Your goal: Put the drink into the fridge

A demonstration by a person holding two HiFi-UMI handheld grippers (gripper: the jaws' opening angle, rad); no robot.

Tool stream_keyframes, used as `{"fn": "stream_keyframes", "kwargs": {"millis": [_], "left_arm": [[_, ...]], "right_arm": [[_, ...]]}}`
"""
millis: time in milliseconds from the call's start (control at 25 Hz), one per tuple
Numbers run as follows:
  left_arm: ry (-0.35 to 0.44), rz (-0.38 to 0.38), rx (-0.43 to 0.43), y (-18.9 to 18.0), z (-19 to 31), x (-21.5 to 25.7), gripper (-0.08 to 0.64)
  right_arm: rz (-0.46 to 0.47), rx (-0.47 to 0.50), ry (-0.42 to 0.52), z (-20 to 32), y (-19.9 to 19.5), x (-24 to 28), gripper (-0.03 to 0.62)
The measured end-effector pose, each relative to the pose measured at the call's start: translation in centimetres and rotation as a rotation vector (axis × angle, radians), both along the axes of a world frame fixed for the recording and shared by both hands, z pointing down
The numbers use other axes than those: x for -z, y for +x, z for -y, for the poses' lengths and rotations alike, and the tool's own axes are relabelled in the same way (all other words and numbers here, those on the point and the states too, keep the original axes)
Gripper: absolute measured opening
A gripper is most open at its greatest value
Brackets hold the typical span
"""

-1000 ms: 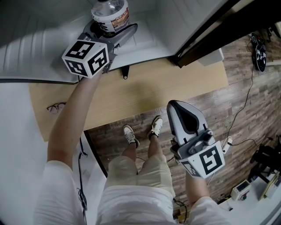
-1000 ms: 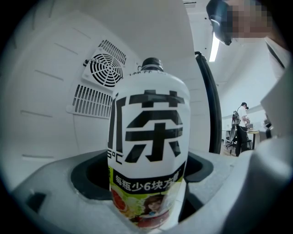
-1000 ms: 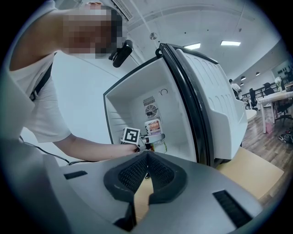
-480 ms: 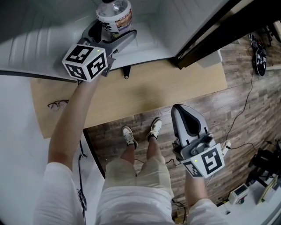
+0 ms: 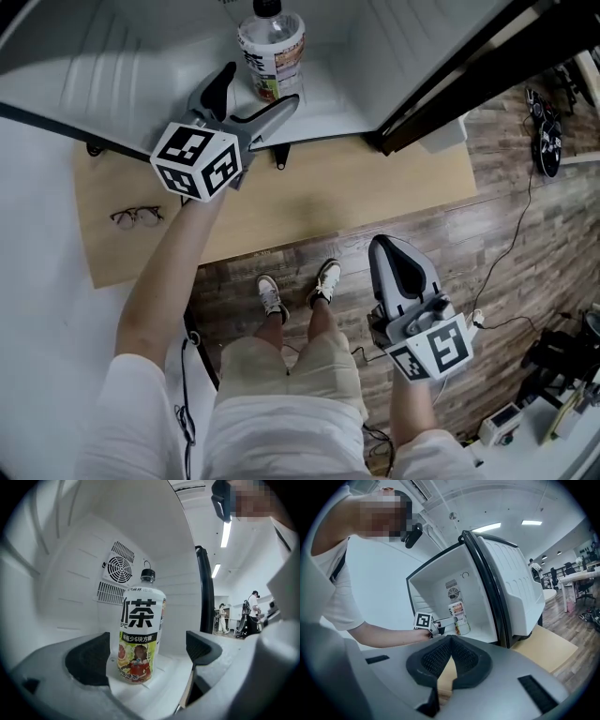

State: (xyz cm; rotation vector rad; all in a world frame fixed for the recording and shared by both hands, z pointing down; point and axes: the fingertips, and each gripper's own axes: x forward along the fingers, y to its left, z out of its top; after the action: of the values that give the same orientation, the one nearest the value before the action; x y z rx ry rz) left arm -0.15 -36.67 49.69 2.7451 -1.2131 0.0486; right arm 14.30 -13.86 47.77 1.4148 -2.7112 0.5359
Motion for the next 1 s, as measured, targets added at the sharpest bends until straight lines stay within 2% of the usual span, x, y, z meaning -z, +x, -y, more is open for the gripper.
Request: {"fn": "stream_keyframes", "kwargs": {"millis": [280,480,720,840,920,1000], "left_arm": [[0.037,0.001,0.04,-0.7,-2.9,0.7,0.499],[0.041,-0.078,0.081,-0.6,-4.7,2.1,0.499],[0.057,-0.1,0.13,-3.1,-6.9,4.8,0.497],[0.048,-0.098,0.128,-3.7,-9.0,5.4,0.487],[0.048,-0.097,0.13,-4.2,-10.9,5.8,0.438],[0.053,-0.098,0.139,-5.1,-12.7,6.3,0.339]], "right_arm": [[-0.08,0.012,0.013,-1.3,-1.0,3.4,0.002],[-0.155,0.027,0.01,-3.2,-1.5,5.6,0.002],[-0.149,0.042,0.043,-4.3,-3.9,8.8,0.002],[-0.141,0.073,0.071,-5.0,-5.6,10.4,0.002],[-0.135,0.089,0.085,-5.5,-6.5,11.5,0.002],[-0.128,0.098,0.099,-5.9,-7.0,12.5,0.003]]}}
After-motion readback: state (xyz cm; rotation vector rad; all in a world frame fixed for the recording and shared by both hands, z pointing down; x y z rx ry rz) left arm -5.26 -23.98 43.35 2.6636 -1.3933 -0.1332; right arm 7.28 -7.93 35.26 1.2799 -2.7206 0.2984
